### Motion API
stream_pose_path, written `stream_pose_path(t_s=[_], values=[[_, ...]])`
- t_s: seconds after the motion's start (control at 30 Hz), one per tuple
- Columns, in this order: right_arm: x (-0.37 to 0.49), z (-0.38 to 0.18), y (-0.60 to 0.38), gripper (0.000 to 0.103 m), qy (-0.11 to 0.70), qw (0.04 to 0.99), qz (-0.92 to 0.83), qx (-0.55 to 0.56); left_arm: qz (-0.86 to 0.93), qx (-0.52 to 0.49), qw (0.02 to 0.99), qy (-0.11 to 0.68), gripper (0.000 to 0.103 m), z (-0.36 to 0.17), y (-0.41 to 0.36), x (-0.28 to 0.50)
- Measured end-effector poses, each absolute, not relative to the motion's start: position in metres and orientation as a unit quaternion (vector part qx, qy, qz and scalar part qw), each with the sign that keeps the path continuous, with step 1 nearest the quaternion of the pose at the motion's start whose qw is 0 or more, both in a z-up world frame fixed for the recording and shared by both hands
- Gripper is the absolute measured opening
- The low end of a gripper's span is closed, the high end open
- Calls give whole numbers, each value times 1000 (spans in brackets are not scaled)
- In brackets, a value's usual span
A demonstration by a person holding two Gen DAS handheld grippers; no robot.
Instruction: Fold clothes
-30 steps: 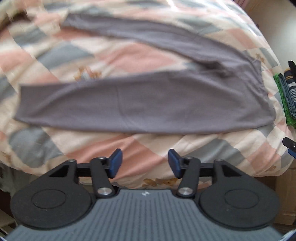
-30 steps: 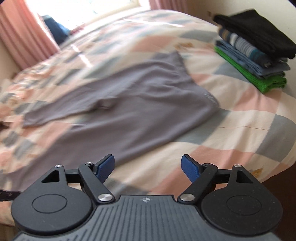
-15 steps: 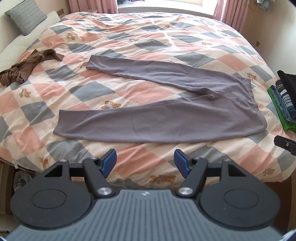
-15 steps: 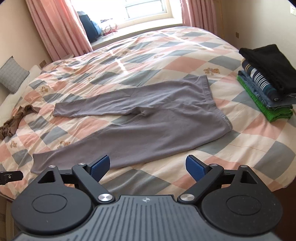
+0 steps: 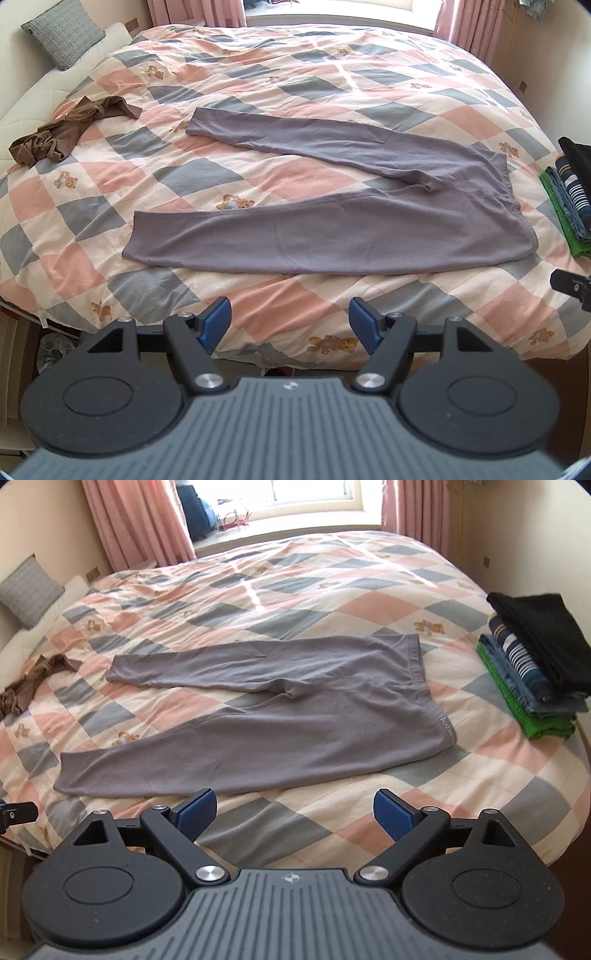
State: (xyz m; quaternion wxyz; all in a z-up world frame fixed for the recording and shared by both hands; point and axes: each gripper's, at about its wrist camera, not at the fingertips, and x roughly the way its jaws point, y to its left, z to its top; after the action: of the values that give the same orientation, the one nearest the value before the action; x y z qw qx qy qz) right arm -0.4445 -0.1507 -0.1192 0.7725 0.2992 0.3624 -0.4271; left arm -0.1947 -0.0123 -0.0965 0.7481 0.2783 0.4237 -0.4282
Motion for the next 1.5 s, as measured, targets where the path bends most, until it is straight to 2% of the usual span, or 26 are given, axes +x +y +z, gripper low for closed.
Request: stream_pose_path(t_s=[0.07,0.53,1.0,1.23,1.5], values=[[-443,-118,-151,95,366,773,-426,296,-427,280,747,425,71,-98,-12,-195],[-428,-110,-154,98,379,784,-413,267,-422,281,748,428,75,-100,-20,-194],[-409,-118,-181,99,399,780,-399,270,-401,289,743,451,75,-111,-41,-173],[-402,-151,-217,100,418,761,-393,303,-416,306,725,456,76,-138,-82,-155],[-410,-209,-287,100,407,762,-370,342,-462,343,709,407,76,-196,-175,-98]])
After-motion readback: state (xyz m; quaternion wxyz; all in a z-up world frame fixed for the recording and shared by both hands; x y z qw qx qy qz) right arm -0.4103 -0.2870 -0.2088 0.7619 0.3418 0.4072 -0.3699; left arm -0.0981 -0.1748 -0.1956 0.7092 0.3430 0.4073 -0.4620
